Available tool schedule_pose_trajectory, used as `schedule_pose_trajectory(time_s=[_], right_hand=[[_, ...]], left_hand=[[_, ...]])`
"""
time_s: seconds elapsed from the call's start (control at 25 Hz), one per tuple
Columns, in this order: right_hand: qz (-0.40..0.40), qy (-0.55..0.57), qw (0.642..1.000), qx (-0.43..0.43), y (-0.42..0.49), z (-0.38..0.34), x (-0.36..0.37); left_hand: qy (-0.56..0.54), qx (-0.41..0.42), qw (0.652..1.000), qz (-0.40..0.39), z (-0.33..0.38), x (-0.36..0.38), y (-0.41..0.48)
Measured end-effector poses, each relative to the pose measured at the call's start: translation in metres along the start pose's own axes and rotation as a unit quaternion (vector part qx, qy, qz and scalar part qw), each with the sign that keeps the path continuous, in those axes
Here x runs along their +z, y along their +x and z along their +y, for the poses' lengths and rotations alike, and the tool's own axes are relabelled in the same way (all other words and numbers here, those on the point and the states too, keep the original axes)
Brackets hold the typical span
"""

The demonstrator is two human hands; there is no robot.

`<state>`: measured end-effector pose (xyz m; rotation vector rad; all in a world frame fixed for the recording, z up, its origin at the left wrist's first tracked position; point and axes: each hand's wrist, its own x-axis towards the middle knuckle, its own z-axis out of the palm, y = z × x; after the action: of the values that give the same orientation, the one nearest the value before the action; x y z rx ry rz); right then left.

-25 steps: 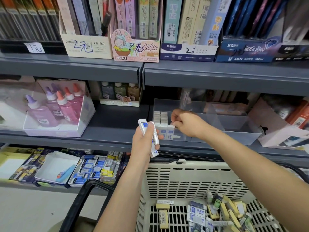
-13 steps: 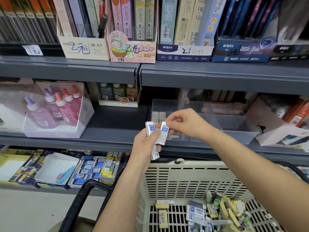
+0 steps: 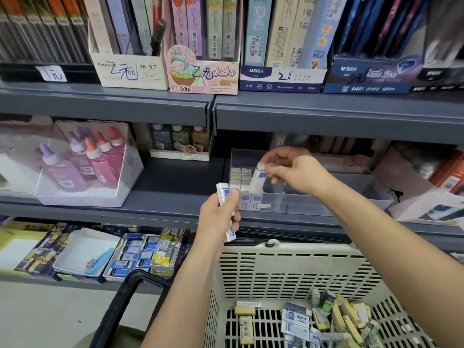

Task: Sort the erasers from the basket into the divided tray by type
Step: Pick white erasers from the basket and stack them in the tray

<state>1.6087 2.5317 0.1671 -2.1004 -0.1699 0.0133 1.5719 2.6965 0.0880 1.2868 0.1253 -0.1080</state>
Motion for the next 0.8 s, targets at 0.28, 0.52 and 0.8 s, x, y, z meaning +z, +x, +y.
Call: schedule_pose_trajectory(time_s=[0.28,0.52,0.8], right_hand=[[-0.062,0.091,0.994,-0.008,-0.011,0.003,0.01],[-0.036,0.076,0.996,0.039,-0.009,0.005,0.004],[0.075,-0.247,0.966,-0.022,0.016,0.011,-0.005]], left_hand=[[-0.019,-0.009,0.999,-0.037,-0.001,0.001,0.0],[-0.016,0.023,0.999,-0.018,-0.002,0.003,-0.001],[-0.095,-0.052,0.993,0.052,0.009,0.0,0.006]])
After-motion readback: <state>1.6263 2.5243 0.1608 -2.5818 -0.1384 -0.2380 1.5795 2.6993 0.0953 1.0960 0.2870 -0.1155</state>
